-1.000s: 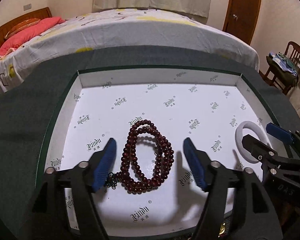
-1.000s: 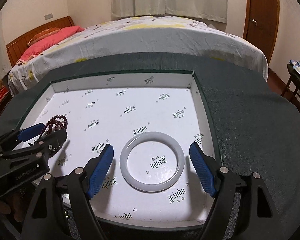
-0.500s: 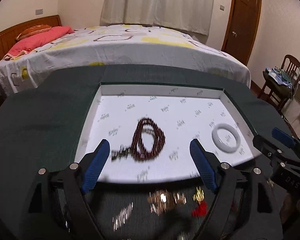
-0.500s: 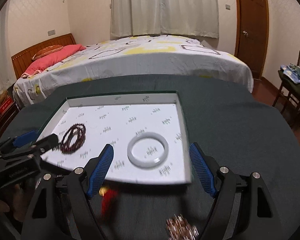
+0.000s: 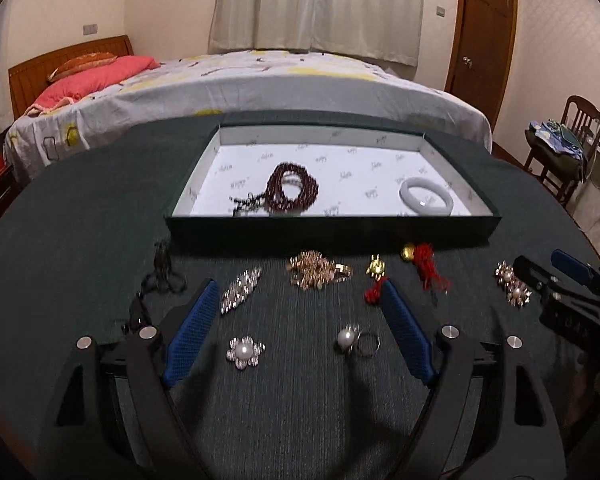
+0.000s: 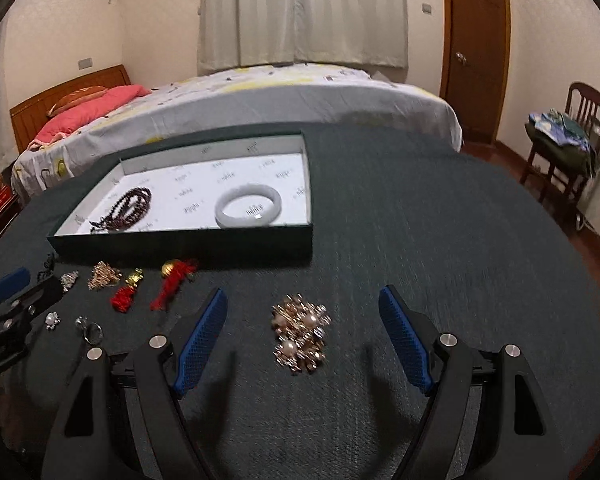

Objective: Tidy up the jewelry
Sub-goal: 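Grasp the pearl brooch cluster with the right tool while the left tool grasps the pearl ring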

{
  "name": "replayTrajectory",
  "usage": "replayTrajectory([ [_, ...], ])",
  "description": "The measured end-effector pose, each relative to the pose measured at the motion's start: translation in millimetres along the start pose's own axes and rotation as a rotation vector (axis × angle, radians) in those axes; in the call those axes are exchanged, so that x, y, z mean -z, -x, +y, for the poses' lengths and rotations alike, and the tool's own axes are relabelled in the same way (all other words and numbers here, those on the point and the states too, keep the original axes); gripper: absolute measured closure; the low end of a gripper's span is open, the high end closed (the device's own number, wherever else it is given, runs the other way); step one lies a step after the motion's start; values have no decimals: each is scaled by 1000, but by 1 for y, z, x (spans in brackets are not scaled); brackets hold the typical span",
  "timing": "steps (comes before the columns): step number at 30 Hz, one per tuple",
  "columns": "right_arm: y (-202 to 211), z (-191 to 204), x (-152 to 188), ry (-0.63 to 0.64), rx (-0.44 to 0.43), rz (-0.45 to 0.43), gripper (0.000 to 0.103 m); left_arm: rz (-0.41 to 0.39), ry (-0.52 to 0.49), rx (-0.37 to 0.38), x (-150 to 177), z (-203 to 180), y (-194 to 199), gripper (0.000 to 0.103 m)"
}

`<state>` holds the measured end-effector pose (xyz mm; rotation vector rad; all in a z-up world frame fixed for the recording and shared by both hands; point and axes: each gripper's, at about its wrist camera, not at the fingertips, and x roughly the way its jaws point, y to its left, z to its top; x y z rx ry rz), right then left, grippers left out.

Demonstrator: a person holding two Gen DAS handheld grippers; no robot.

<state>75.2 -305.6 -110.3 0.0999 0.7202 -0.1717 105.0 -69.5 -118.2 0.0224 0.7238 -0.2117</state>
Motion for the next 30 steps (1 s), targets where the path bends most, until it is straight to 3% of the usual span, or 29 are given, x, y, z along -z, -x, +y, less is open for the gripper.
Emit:
replayTrajectory([
  [6,-14,2,3,18,10,56,28,11,9,-5,6,2,-3,23],
  [10,-24,-2,6,1,2,113,40,23,8,-5,10,1,-6,23],
  [15,-28,2,11,26,7,144,45,35,6,0,12,-1,-8,23],
  [19,-24,4,15,33,-23,132,69,41,4,3,14,-4,-10,23],
  [21,-21,3,17,27,-34,129,77,45,4,6,15,-6,-10,23],
  [30,-7,2,23,-19,-79,92,79,71,2,25,21,-14,-15,23],
])
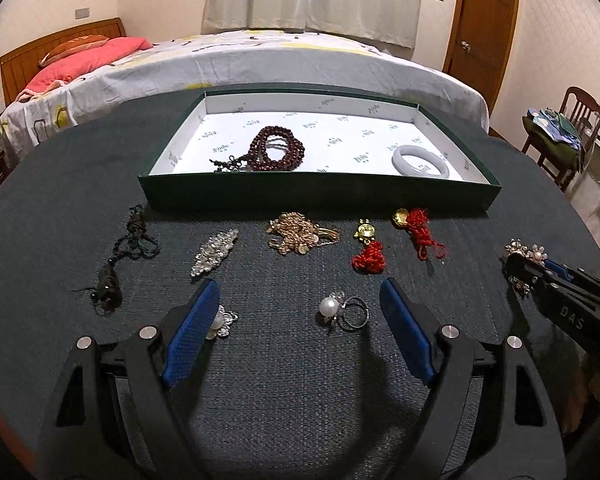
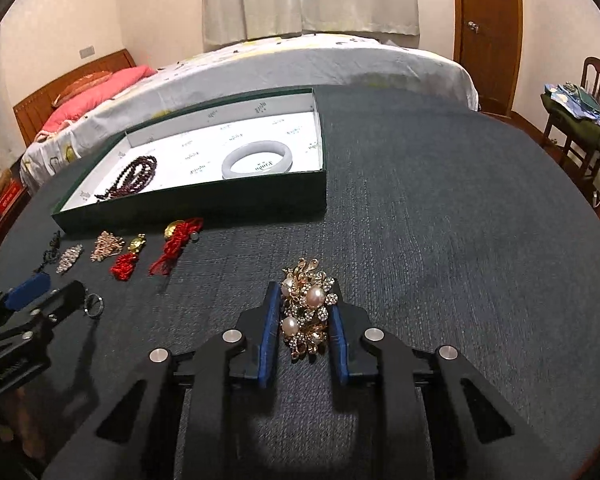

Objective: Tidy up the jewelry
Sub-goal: 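Grasp the pearl brooch cluster with the right tool while the left tool grasps the pearl ring, then carry the ring and brooch cluster into the box and open both tools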

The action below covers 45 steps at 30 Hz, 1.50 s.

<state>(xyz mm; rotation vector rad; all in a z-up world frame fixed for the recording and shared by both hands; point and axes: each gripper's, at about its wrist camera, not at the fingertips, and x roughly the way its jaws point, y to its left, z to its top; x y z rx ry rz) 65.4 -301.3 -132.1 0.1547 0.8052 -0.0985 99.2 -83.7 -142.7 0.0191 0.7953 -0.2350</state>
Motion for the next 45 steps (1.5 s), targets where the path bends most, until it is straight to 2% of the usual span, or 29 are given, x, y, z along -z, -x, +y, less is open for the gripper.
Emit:
replayTrajectory([
  [3,2,2,-1,3,-13,-6,79,19,10,4,1,-1,-5,23],
  [6,5,4,-1,5,-28,-11,79,39,12,6,0,-3,-9,28],
  [8,6,5,-1,4,-35,-15,79,62,5,15,-1,-5,-12,40],
  [11,6,4,-1,-2,-44,-16,79,62,-24,10,1,-10,-13,47],
  [18,5,2,0,-13,-56,-15,79,56,-40,43,4,-11,-10,77],
  [25,4,5,2,-6,-62,-14,79,55,-36,57,4,-10,-9,77],
  [26,4,6,2,-3,-61,-15,79,54,-34,58,4,-9,-8,79],
  [27,4,6,1,-1,-61,-17,79,44,-36,60,4,-10,-6,87],
  [28,5,7,1,0,-61,-19,79,43,-40,59,3,-10,-5,88],
  [45,8,15,1,25,-61,-28,79,19,-39,74,1,-4,3,89],
])
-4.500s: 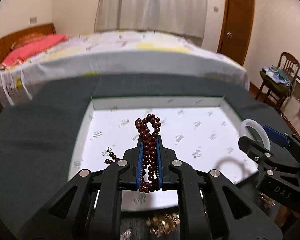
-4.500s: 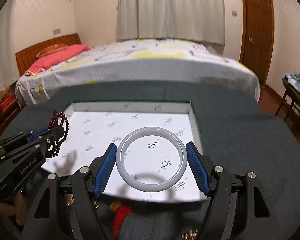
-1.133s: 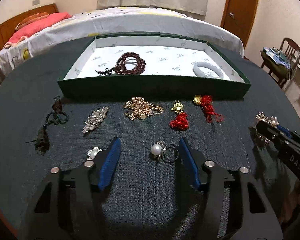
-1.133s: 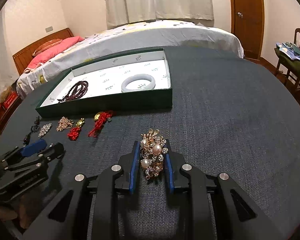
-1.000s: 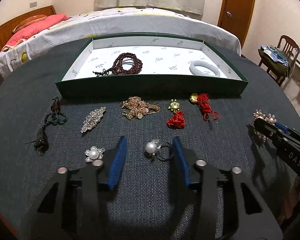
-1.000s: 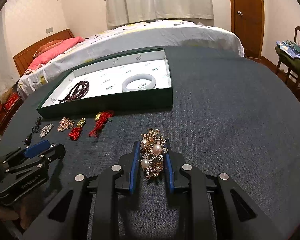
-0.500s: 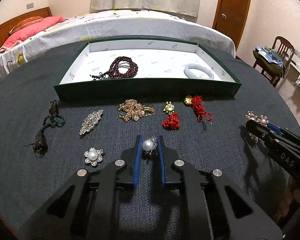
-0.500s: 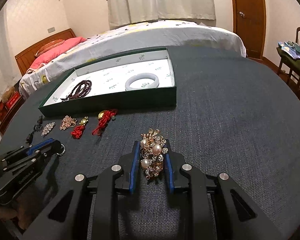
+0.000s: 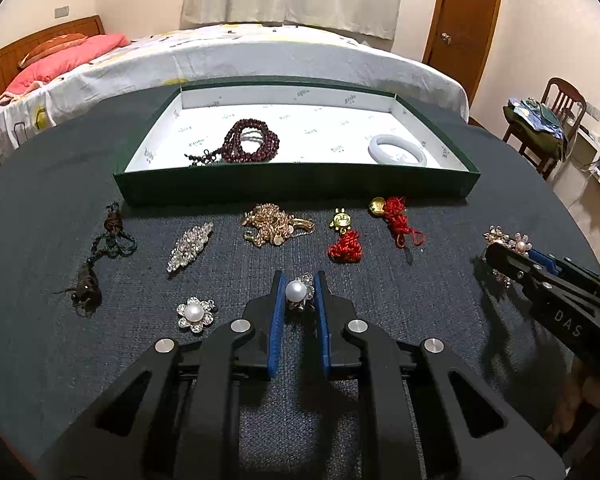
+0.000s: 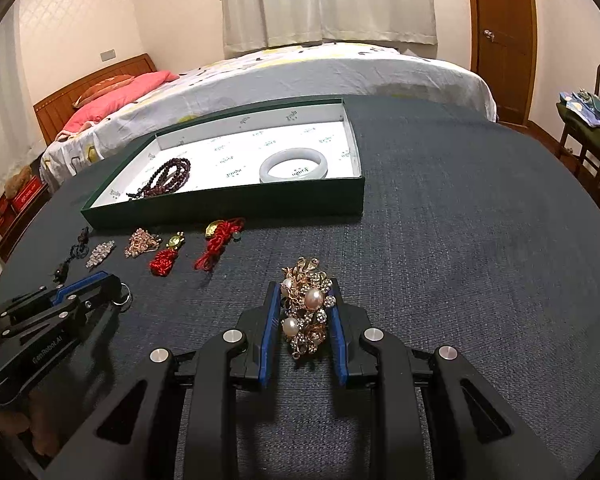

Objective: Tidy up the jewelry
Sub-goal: 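Carry the ring and brooch cluster into the box and open both tools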

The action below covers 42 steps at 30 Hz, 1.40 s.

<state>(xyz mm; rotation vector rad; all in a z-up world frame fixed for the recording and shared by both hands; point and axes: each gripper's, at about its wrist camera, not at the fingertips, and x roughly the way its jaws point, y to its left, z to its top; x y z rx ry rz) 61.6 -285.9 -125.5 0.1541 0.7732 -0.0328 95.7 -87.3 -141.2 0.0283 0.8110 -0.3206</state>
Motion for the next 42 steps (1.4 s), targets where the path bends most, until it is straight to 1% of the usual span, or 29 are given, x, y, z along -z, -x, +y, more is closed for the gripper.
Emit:
replayTrajectory([
  [11,10,10,-13,13,-22,-34,79,-65,10,4,-20,6,21,89],
  [17,16,25,-34,36,-42,-74,79,-106,16,-4,-40,15,28,89],
  [23,9,42,-61,61,-74,-109,79,-151,18,-18,-70,28,26,89],
  [29,-10,63,-97,97,-92,-144,79,-176,28,-40,-106,48,9,89],
  [34,-37,75,-130,122,-90,-162,79,-188,40,-56,-140,64,-13,89],
  [39,-72,74,-160,90,-102,-142,79,-166,55,-54,-167,76,-44,89],
  [42,-94,77,-172,92,-95,-123,79,-136,63,-46,-184,82,-68,89],
])
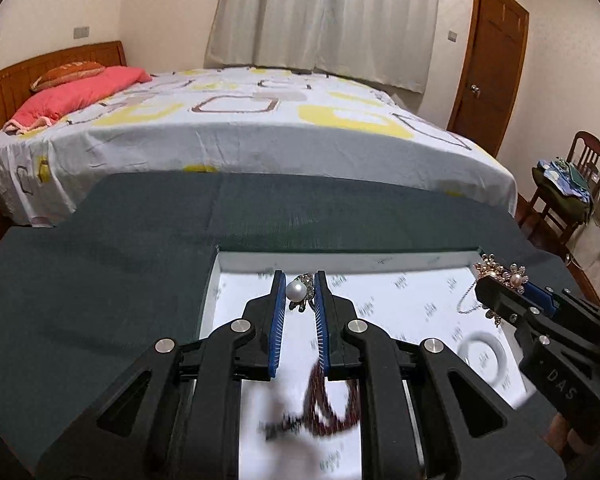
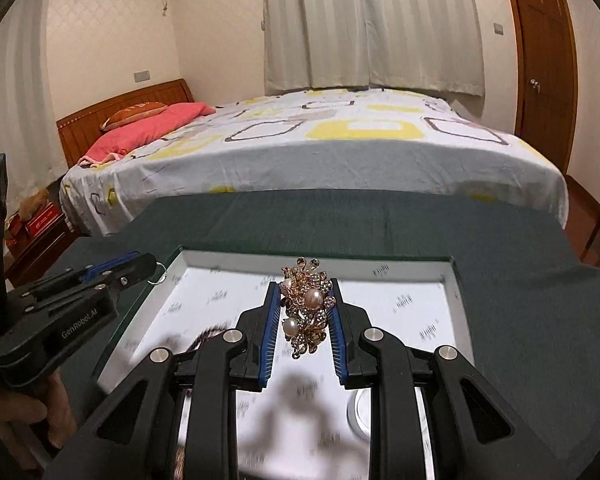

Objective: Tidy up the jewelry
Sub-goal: 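Carry the ring and brooch cluster into the box and open both tools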

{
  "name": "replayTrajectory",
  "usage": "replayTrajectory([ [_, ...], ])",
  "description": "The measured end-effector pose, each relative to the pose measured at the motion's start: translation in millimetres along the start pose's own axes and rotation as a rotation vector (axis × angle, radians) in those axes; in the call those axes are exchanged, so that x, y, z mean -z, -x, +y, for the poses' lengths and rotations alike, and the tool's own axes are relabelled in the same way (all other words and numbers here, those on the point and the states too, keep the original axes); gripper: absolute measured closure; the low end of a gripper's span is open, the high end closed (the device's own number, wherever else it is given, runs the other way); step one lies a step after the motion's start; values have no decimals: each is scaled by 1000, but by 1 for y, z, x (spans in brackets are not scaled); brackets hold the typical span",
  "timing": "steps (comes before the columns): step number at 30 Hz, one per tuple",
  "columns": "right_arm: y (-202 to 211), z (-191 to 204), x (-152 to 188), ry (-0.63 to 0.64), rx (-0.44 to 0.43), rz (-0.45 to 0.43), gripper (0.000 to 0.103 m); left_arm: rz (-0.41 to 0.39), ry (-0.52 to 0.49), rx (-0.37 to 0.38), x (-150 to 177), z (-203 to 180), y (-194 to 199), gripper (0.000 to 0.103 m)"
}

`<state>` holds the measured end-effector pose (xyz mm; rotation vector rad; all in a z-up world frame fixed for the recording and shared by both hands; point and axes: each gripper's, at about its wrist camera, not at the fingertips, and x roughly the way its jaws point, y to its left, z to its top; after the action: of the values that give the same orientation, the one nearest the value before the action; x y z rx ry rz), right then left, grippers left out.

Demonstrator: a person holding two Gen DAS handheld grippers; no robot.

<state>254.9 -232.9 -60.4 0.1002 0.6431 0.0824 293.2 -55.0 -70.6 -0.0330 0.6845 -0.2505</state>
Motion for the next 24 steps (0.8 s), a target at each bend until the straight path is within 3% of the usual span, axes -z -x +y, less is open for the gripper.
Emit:
replayTrajectory([
  [9,-64,-3,-13,-13,-10,143,79,143,-5,-8,-10,9,-63,89],
  [19,-94,-4,-6,-24,-8,290,79,312,13,10,-2,15,-100,88],
  [21,-96,-5,-5,-28,-9,307,79,328,15,9,-1,16,-102,83],
  [24,-99,-8,-7,-43,0,306,77,324,22,7,-2,16,-101,65],
])
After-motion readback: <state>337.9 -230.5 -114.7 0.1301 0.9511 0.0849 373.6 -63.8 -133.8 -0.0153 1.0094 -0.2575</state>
